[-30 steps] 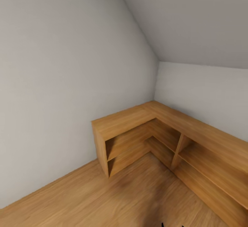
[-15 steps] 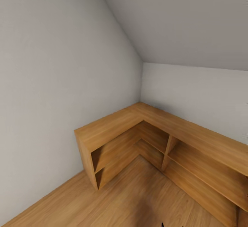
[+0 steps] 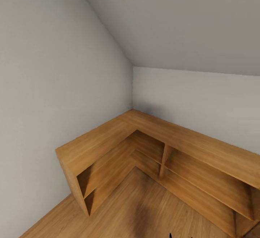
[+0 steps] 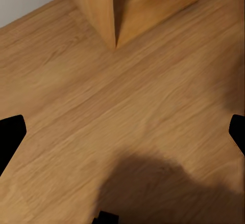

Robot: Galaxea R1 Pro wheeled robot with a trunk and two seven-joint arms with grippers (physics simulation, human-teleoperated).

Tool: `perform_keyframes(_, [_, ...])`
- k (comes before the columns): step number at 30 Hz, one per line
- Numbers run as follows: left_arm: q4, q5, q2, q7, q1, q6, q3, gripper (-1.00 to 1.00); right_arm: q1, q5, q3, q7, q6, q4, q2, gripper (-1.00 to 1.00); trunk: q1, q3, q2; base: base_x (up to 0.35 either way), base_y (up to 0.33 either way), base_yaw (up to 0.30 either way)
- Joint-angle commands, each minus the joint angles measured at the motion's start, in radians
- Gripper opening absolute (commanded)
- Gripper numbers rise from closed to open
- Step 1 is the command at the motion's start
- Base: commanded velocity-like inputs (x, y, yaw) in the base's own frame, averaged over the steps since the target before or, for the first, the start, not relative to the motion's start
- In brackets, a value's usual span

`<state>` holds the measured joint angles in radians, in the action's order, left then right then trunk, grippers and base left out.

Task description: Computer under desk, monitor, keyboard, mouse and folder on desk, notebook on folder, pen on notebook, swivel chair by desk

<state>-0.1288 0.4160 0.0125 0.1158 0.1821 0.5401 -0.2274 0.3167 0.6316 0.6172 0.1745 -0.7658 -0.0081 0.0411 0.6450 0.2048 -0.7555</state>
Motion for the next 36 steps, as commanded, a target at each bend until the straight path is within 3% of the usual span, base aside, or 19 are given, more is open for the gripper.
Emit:
perform_keyframes(1, [0.0,0.004,0.0,0.007,0.0,0.003,-0.009,1.0,0.001,0.0,0.008,0.009,-0.001,0.001,0.001,1.0,0.0,0.001,-0.001,0.054,0.003,-0.29])
perform_keyframes(28, [0.0,0.004,0.0,0.005,0.0,0.006,-0.008,1.0,0.001,-0.001,0.009,0.031,-0.002,0.0,0.006,1.0,0.0,-0.002,-0.001,0.007,0.0,-0.283])
perform_keyframes(36, [0.0,0.005,0.0,0.007,0.0,0.005,-0.007,1.0,0.001,-0.003,0.011,0.075,-0.007,0.0,0.025,1.0,0.0,-0.007,-0.001,0.219,0.0,-0.276])
